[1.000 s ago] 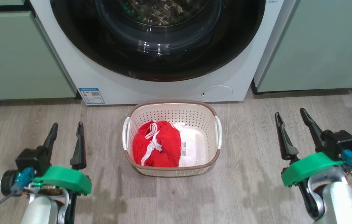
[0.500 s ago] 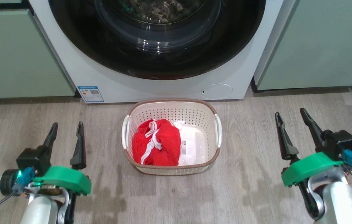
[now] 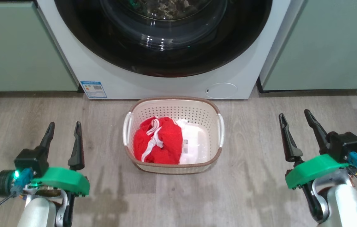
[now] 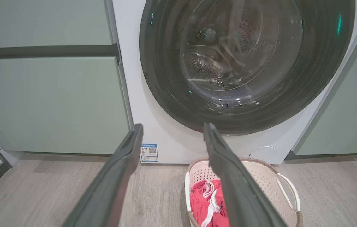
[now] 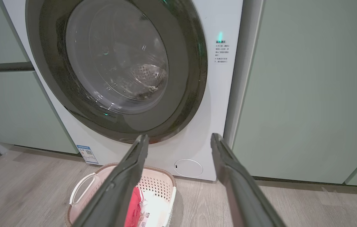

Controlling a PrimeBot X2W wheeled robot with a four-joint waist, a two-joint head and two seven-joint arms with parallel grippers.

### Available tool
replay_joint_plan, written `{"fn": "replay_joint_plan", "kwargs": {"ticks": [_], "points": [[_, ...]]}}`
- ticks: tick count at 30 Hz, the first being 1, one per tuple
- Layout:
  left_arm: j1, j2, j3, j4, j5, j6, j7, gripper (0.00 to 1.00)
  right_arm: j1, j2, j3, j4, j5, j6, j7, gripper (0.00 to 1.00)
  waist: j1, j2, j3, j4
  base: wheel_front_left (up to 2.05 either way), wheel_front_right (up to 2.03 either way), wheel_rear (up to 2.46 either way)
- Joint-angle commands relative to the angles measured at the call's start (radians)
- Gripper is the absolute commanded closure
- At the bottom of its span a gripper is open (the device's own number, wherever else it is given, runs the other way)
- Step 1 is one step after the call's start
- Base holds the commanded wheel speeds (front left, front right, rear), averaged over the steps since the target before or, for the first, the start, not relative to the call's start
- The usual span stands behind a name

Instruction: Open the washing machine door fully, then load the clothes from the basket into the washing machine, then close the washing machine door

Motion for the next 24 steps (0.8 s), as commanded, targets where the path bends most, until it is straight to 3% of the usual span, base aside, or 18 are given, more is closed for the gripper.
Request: {"fn": "replay_joint_plan", "kwargs": {"ticks": [1, 16, 24], "points": [[-0.053, 0.022, 0.027, -0.034, 0.002, 0.004, -0.009, 0.0, -0.038, -0.005, 0.018, -0.034, 0.007, 0.0, -0.01, 0.0, 0.0001, 0.0, 0.001, 0.0, 1.12, 1.34, -2.46], [-0.061, 0.022, 0.016, -0.043, -0.016, -0.007, -0.016, 0.0, -0.039, -0.005, 0.005, -0.033, 0.016, 0.0, -0.017, 0.0, 0.0001, 0.0, 0.011, -0.019, 1.13, 1.31, -2.44], [-0.059, 0.025, 0.009, -0.06, -0.018, -0.011, -0.018, 0.0, -0.038, -0.005, 0.003, -0.03, 0.026, 0.0, -0.021, 0.0, 0.0001, 0.0, 0.015, -0.025, 0.75, 0.75, -1.51]]}}
